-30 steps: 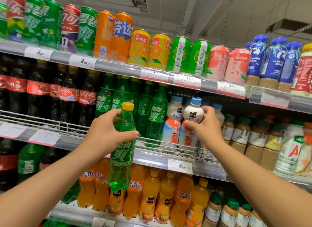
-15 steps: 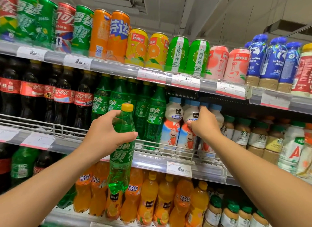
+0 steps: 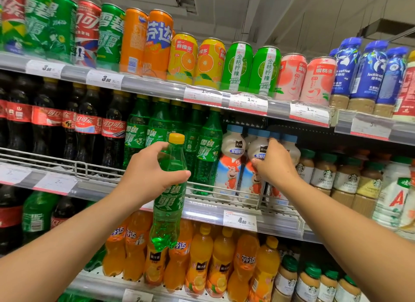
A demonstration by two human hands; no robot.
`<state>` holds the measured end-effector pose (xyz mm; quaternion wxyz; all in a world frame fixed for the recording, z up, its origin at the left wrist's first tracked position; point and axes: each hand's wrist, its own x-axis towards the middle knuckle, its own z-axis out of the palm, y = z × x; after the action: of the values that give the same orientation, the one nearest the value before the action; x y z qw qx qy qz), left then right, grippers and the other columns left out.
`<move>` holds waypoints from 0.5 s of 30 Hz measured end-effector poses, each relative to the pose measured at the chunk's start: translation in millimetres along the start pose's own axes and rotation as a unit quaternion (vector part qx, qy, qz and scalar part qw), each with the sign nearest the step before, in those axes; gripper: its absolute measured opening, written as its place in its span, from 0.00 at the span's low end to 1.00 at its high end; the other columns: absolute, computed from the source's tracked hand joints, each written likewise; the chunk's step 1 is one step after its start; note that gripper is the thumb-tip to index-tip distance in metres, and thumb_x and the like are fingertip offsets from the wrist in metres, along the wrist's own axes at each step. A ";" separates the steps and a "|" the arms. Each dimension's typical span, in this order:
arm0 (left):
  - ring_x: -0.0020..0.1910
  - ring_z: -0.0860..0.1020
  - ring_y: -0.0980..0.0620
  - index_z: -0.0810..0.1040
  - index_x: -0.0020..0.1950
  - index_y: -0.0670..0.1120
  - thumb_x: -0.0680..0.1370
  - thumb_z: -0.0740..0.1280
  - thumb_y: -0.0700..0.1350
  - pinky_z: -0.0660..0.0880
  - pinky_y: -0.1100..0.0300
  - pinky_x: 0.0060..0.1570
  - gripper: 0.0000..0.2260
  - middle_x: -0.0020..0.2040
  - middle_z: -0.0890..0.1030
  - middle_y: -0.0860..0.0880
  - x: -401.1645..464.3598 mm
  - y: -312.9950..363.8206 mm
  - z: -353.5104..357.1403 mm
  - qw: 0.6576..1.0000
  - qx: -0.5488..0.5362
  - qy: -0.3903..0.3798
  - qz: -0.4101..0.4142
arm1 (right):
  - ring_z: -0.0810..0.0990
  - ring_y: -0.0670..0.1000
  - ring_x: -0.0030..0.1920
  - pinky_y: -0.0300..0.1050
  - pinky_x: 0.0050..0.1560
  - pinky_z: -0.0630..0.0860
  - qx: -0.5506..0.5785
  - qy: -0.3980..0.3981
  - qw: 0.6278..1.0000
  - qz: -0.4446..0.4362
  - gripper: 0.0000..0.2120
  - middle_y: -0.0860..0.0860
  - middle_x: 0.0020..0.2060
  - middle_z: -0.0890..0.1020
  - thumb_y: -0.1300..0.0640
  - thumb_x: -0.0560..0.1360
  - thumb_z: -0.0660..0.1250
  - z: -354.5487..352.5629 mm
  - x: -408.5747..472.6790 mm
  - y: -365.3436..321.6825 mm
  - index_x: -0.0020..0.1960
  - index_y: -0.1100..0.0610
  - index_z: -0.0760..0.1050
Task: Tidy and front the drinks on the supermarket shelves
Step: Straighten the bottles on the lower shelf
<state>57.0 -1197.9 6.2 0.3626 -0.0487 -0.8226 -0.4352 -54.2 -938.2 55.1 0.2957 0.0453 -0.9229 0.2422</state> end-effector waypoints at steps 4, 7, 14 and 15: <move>0.49 0.72 0.56 0.71 0.68 0.50 0.65 0.79 0.55 0.68 0.58 0.49 0.35 0.45 0.69 0.67 -1.0 5.9 3.5 1.000 0.007 -0.004 0.012 | 0.64 0.58 0.73 0.55 0.67 0.68 -0.025 0.016 0.997 -0.064 0.37 0.55 0.76 0.60 0.52 0.75 0.69 -7.8 -30.0 -4.0 0.77 0.56 0.55; 0.45 0.75 0.64 0.73 0.53 0.65 0.62 0.80 0.56 0.70 0.65 0.42 0.24 0.45 0.74 0.65 -3.0 11.7 6.9 1.000 -0.011 -0.018 0.023 | 0.72 0.42 0.62 0.40 0.58 0.71 0.054 -0.001 0.981 -0.187 0.25 0.41 0.63 0.72 0.46 0.74 0.68 -4.6 -77.0 -11.5 0.69 0.48 0.68; 0.51 0.77 0.57 0.76 0.56 0.59 0.60 0.79 0.59 0.75 0.56 0.50 0.27 0.48 0.78 0.62 -13.3 26.7 29.4 0.998 -0.037 -0.049 0.014 | 0.75 0.38 0.52 0.43 0.50 0.79 0.296 -0.209 0.925 -0.111 0.44 0.32 0.61 0.70 0.27 0.57 0.72 22.9 -144.0 -30.7 0.69 0.34 0.59; 0.51 0.77 0.58 0.76 0.57 0.59 0.60 0.80 0.59 0.76 0.55 0.50 0.28 0.48 0.78 0.61 -14.4 27.3 30.8 0.998 -0.046 -0.052 0.004 | 0.74 0.36 0.53 0.42 0.52 0.78 0.297 -0.207 0.926 -0.106 0.47 0.30 0.62 0.68 0.26 0.56 0.71 23.6 -144.3 -31.6 0.71 0.34 0.57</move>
<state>61.3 -1154.5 4.5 0.3183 -0.0910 -0.8194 -0.4681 59.0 -985.7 -30.2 0.0954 0.2776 -0.8390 0.4581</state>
